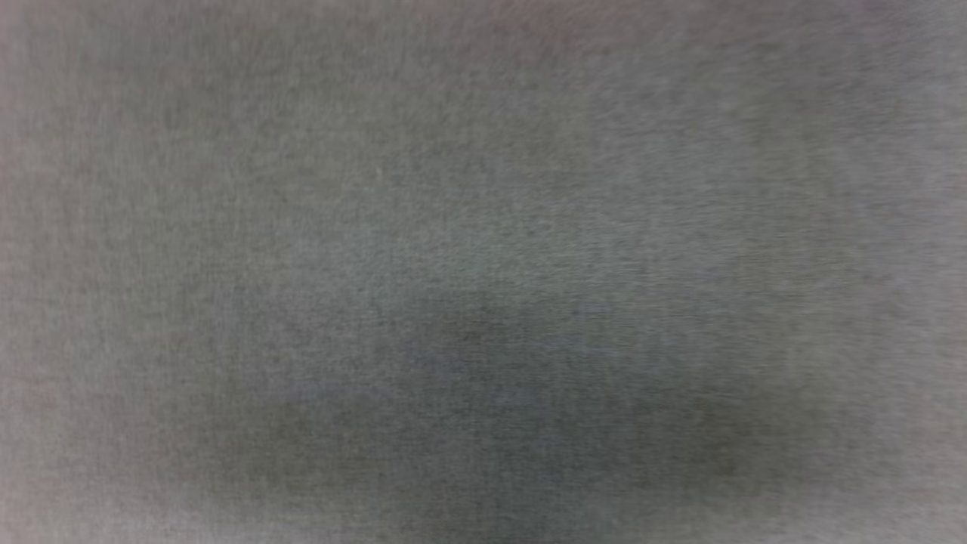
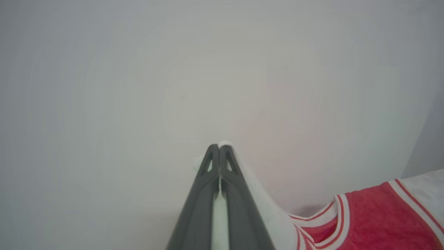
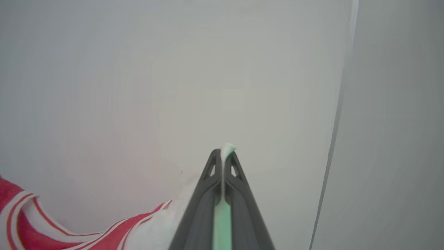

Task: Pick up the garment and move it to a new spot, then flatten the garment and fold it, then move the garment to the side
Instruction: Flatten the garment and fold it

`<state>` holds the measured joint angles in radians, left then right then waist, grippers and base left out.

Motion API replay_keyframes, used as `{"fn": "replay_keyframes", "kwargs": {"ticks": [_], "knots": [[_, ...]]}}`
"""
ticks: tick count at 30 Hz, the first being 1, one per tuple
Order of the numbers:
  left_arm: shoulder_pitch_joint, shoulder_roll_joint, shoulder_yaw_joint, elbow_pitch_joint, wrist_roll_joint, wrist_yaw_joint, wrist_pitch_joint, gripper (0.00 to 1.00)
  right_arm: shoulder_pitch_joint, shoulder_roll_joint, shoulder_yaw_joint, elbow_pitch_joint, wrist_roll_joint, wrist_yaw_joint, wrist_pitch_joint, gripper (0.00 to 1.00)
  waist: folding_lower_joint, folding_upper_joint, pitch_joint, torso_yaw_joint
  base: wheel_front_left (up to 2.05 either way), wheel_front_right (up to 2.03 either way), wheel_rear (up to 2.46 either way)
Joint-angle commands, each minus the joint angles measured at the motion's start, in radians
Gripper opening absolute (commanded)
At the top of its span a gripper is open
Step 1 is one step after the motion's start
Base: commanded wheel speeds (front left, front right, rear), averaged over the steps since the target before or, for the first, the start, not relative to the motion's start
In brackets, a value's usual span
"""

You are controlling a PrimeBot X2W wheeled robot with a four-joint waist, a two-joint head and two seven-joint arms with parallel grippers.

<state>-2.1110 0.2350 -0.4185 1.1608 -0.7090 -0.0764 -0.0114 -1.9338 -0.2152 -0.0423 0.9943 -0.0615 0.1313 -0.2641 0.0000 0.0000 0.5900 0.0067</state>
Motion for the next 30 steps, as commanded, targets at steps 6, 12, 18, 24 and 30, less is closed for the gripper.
{"fn": "replay_keyframes", "kwargs": {"ticks": [6,12,18,24,30], "knots": [[-0.031,-0.025,-0.013,0.042,-0.005,-0.035,-0.035,0.0,0.078,0.098,-0.121,-0.038,-0.154,-0.001,0.0,0.0,0.0,0.0,0.129,0.096,0.0,0.0,0.0],[0.064,-0.004,-0.05,0.082,-0.007,-0.052,-0.007,0.0,0.137,0.147,-0.116,0.019,-0.153,-0.001,0.0,0.0,0.0,0.0,0.106,0.093,0.0,0.0,0.0],[0.237,0.031,-0.096,0.082,-0.041,-0.054,0.074,0.0,0.215,0.159,-0.055,0.155,-0.076,-0.001,0.0,0.0,0.0,0.0,0.005,0.068,0.0,0.0,0.0],[0.456,0.056,-0.164,0.057,-0.061,-0.054,0.102,0.0,0.345,0.166,0.052,0.267,0.04,-0.001,0.012,0.0,0.0,0.0,-0.154,0.038,0.0,0.0,0.0],[0.718,0.046,-0.19,0.038,-0.107,-0.054,0.046,0.0,0.591,0.167,0.278,0.24,0.293,-0.001,0.058,0.0,0.0,0.0,-0.347,0.033,0.0,0.0,0.0]]}}
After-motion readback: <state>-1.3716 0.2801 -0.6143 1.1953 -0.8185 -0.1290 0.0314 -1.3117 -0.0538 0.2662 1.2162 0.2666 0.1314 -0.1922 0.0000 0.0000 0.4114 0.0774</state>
